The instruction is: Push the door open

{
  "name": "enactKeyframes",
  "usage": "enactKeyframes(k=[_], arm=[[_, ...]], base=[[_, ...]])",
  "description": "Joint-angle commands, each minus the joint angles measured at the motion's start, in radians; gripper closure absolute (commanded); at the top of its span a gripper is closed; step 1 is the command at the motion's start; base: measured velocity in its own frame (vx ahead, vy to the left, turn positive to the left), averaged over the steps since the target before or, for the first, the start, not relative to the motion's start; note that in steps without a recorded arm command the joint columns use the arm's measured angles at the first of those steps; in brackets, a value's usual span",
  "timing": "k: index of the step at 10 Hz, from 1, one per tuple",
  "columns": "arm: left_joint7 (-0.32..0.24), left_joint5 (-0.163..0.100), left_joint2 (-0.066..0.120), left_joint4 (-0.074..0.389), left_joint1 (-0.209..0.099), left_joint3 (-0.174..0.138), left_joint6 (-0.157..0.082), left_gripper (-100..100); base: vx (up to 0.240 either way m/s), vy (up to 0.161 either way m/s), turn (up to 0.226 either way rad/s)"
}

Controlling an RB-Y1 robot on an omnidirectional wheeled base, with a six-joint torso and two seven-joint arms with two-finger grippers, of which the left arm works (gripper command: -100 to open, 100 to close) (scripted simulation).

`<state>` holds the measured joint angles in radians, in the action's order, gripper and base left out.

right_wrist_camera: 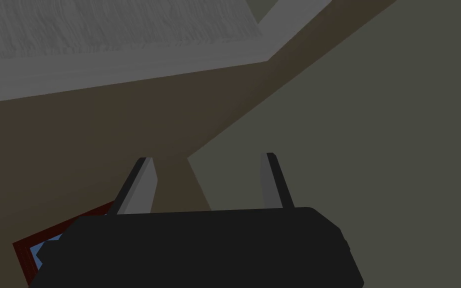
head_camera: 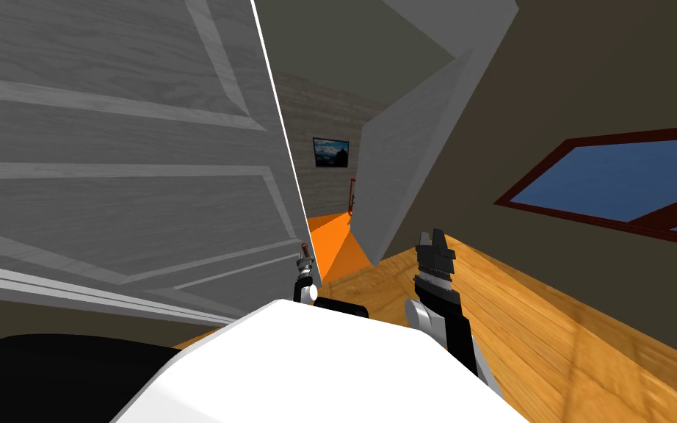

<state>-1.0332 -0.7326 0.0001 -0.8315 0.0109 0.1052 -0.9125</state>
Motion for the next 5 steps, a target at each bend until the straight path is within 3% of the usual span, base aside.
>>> enactKeyframes(k=[1,5], arm=[[0.0,0.0,0.0,0.0,0.0,0.0,0.0,100],[0.0,0.0,0.0,0.0,0.0,0.0,0.0,100]], base=[[-0.023,-0.029,-0.044],[-0.002,-0.003,0.004]])
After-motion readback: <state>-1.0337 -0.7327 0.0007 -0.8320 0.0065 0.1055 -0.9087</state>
